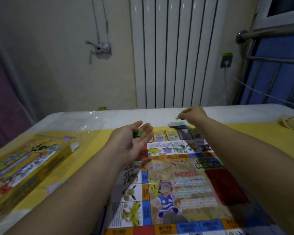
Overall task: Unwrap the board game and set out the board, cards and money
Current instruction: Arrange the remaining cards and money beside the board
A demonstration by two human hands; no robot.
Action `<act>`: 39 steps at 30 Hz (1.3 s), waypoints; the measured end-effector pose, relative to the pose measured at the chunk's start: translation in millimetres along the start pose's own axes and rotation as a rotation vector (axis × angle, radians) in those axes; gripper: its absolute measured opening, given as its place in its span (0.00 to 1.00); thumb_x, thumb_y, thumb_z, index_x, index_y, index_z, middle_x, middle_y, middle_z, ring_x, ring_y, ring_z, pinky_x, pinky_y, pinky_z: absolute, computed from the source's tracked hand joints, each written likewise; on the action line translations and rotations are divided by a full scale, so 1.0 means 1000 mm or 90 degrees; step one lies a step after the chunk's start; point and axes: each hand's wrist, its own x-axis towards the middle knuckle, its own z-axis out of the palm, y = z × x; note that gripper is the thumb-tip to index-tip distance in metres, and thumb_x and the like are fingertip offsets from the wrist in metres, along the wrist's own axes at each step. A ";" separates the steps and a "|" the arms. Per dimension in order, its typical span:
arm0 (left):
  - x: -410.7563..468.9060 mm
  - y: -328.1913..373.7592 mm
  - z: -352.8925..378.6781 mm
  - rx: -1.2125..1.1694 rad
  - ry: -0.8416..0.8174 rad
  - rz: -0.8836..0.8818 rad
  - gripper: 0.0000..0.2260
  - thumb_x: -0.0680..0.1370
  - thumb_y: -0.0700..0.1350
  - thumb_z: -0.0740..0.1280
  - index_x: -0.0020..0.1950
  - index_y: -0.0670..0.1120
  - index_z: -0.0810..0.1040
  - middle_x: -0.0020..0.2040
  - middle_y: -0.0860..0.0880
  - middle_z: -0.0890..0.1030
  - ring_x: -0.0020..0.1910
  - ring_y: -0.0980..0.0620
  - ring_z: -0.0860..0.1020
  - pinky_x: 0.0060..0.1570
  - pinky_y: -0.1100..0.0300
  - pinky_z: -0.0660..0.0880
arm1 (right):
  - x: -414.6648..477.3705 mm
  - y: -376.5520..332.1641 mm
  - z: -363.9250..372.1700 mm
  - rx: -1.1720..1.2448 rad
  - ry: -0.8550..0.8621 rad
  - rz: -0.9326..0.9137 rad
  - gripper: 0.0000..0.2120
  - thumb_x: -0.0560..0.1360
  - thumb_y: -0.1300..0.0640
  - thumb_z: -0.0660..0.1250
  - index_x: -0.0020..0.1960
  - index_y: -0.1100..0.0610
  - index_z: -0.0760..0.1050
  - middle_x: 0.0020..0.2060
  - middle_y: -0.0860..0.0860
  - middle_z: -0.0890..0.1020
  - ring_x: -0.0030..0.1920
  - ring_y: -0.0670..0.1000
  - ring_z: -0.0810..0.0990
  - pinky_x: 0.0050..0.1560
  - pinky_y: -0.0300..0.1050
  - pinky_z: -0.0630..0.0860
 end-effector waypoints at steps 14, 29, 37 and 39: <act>-0.059 -0.007 -0.023 0.104 -0.006 0.027 0.06 0.80 0.33 0.59 0.51 0.35 0.76 0.43 0.39 0.84 0.38 0.50 0.84 0.35 0.63 0.81 | -0.133 -0.059 -0.001 0.029 -0.315 -0.159 0.11 0.76 0.54 0.67 0.54 0.59 0.81 0.45 0.51 0.83 0.36 0.44 0.75 0.36 0.33 0.71; -0.154 0.038 -0.110 0.459 0.103 0.146 0.08 0.79 0.36 0.62 0.57 0.34 0.72 0.30 0.46 0.81 0.24 0.59 0.77 0.24 0.69 0.73 | -0.248 -0.110 0.083 0.159 -0.553 -0.080 0.03 0.75 0.61 0.69 0.42 0.58 0.78 0.25 0.45 0.78 0.30 0.44 0.70 0.32 0.36 0.67; -0.175 0.076 -0.158 0.131 0.173 0.122 0.10 0.82 0.39 0.59 0.43 0.38 0.73 0.25 0.49 0.77 0.19 0.60 0.72 0.20 0.70 0.70 | -0.255 -0.128 0.133 0.096 -0.401 -0.130 0.08 0.75 0.58 0.69 0.52 0.62 0.80 0.34 0.49 0.79 0.30 0.44 0.68 0.25 0.30 0.65; -0.178 0.082 -0.161 0.032 0.176 0.111 0.09 0.82 0.38 0.58 0.42 0.39 0.72 0.29 0.47 0.77 0.19 0.58 0.72 0.20 0.70 0.70 | -0.254 -0.128 0.146 0.038 -0.364 -0.153 0.10 0.76 0.55 0.68 0.50 0.63 0.80 0.36 0.52 0.82 0.29 0.44 0.68 0.26 0.32 0.66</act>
